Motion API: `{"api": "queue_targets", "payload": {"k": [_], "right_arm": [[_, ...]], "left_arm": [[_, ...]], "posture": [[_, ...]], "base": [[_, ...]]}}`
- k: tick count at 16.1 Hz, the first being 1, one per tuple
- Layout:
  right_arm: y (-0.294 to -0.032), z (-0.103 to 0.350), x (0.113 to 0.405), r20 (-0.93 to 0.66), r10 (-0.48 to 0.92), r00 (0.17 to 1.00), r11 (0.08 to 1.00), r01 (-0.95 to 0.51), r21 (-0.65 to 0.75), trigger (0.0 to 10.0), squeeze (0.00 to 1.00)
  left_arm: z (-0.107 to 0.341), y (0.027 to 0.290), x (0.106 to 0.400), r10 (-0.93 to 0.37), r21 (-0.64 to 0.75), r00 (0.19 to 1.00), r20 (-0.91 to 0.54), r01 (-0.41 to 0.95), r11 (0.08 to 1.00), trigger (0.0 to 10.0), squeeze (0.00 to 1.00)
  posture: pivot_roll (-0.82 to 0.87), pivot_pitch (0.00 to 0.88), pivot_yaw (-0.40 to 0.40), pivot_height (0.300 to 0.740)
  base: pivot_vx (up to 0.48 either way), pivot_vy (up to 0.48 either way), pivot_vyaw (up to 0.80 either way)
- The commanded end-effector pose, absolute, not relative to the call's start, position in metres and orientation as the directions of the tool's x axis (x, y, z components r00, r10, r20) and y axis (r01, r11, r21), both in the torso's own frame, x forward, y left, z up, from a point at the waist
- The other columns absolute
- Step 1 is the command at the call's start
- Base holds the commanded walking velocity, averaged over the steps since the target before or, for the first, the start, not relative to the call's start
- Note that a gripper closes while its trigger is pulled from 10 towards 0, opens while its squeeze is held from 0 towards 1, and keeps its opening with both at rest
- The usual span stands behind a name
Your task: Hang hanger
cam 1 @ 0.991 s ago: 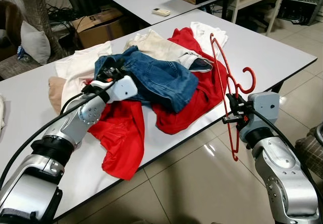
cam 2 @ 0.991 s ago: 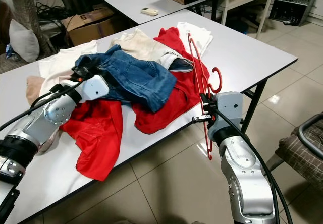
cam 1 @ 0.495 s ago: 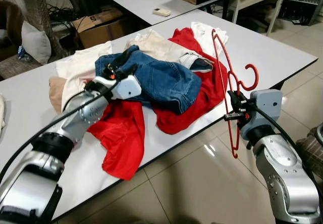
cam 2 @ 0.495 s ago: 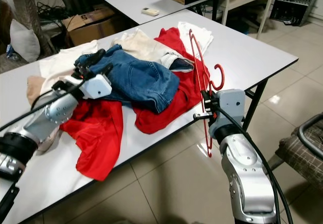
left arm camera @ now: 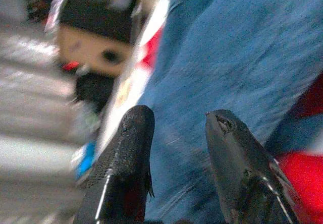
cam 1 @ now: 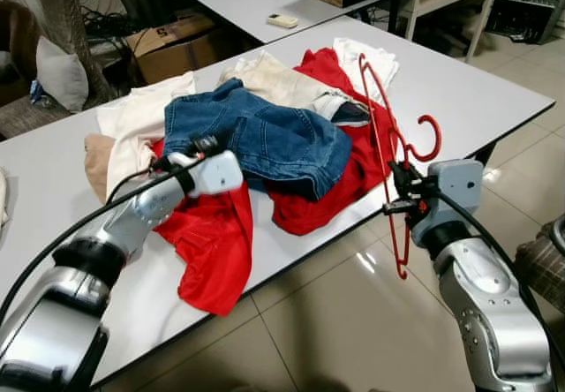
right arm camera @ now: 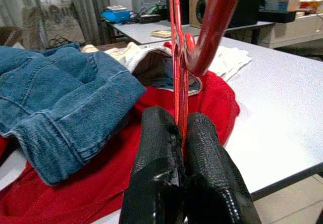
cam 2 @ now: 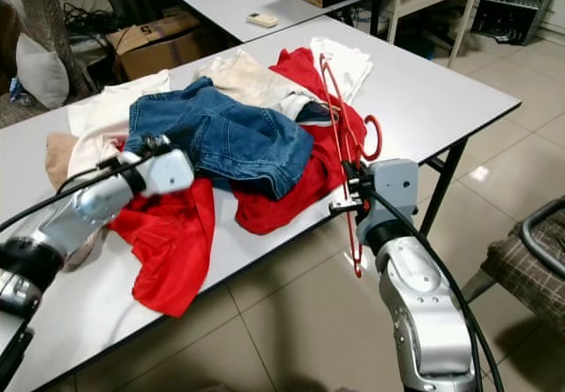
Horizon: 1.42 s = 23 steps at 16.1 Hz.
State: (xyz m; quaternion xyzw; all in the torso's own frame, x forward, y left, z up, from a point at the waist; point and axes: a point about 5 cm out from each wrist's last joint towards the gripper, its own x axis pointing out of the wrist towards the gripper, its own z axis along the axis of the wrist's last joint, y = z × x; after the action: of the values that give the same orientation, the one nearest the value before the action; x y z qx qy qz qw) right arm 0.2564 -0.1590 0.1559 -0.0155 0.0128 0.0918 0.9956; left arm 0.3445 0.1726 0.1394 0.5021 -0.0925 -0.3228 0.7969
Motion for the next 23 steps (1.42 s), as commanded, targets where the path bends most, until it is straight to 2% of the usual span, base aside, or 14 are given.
{"api": "queue_targets", "payload": {"k": [1,3,4,8,11,14,20,21,23], "right_arm": [[-0.153,0.156,0.255,-0.020,0.216,0.976,0.976,-0.217,-0.021,10.0,0.00],[-0.152,0.153,0.256,-0.031,0.248,0.968,0.969,-0.248,-0.019,10.0,0.00],[-0.152,0.152,0.257,-0.036,0.247,0.968,0.969,-0.248,-0.023,10.0,0.00],[-0.157,0.159,0.261,-0.014,0.229,0.973,0.973,-0.230,-0.032,10.0,0.00],[-0.154,0.155,0.262,-0.028,0.233,0.972,0.972,-0.234,-0.033,10.0,0.00],[-0.147,0.160,0.257,-0.017,0.254,0.967,0.967,-0.254,-0.025,10.0,0.00],[-0.152,0.160,0.256,-0.022,0.234,0.972,0.971,-0.235,-0.034,10.0,0.00],[-0.152,0.160,0.256,-0.021,0.233,0.972,0.972,-0.233,-0.035,10.0,0.00],[-0.155,0.163,0.254,-0.006,0.211,0.978,0.977,-0.211,-0.031,10.0,0.00]], "left_arm": [[0.128,0.182,0.337,-0.605,0.840,0.752,-0.262,0.487,0.242,10.0,0.00],[0.118,0.196,0.339,-0.487,0.841,0.816,-0.312,0.475,0.258,10.0,0.00],[0.117,0.197,0.340,-0.478,0.838,0.821,-0.312,0.475,0.269,10.0,0.00],[0.125,0.178,0.350,-0.455,0.865,0.865,-0.210,0.382,0.326,10.0,0.00],[0.128,0.166,0.354,-0.472,0.886,0.864,-0.175,0.347,0.307,10.0,0.00],[0.126,0.172,0.359,-0.416,0.907,0.892,-0.178,0.313,0.283,10.0,0.00],[0.125,0.189,0.364,-0.317,0.940,0.933,-0.168,0.248,0.234,10.0,0.00],[0.127,0.189,0.365,-0.314,0.942,0.939,-0.139,0.223,0.249,10.0,0.00],[0.157,0.184,0.366,-0.360,0.942,0.928,0.097,0.031,0.335,10.0,0.00]], "posture": [[-0.14,0.000,0.111,0.740],[-0.13,0.000,0.098,0.740],[-0.13,0.000,0.097,0.740],[-0.15,0.000,0.095,0.740],[-0.16,0.000,0.087,0.740],[-0.18,0.000,0.093,0.740],[-0.18,0.000,0.101,0.740],[-0.18,0.000,0.103,0.740],[-0.18,0.000,0.110,0.740]], "base": [[0.000,0.000,0.00],[0.000,0.000,0.00],[0.000,0.000,0.00],[0.000,0.000,0.00],[0.000,0.000,0.00],[0.000,0.000,0.00],[0.000,0.000,0.00],[0.000,0.000,0.00],[0.000,0.000,0.00]]}}
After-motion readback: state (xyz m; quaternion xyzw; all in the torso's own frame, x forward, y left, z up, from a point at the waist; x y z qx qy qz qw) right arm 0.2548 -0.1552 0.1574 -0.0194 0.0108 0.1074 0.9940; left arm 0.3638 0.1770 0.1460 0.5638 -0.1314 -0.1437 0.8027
